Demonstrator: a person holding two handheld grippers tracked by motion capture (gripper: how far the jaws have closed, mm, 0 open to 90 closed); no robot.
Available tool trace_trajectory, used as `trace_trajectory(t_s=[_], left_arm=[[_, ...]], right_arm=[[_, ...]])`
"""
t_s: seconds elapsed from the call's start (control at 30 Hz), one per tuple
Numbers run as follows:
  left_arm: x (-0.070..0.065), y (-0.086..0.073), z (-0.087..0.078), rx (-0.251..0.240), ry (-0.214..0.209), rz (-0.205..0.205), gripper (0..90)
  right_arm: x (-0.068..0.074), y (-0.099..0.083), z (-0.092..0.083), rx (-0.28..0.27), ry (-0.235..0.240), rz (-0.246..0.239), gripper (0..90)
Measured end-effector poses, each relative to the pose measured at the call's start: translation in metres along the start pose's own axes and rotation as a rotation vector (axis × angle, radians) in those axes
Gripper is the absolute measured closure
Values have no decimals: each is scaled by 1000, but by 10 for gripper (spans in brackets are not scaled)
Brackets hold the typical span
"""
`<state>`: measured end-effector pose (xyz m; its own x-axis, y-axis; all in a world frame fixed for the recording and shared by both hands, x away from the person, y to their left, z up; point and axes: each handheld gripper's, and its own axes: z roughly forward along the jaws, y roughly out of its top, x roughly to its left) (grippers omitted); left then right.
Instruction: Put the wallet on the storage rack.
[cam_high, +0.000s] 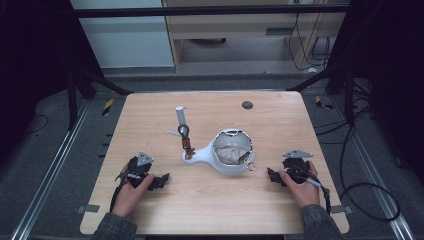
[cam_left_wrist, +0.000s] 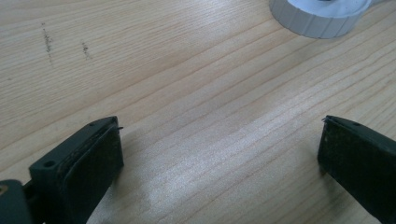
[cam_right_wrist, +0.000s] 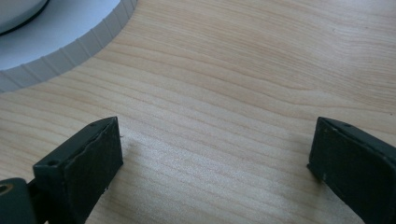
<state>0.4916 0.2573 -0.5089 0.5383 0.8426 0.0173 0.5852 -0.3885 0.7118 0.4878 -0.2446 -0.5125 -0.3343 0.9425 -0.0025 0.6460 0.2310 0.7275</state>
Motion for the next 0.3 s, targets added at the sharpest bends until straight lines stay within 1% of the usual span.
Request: trace_trajectory(t_s=[0.2,0.27,0.3], left_arm=[[0,0,0,0,0,1,0],[0,0,0,0,0,2,0],[0,0,0,0,-1,2,0]], right_arm=[[1,-1,-1,1,0,7,27],[1,-1,-1,-1,-10,2,28],[2,-1,-1,-1,-16,8,28]])
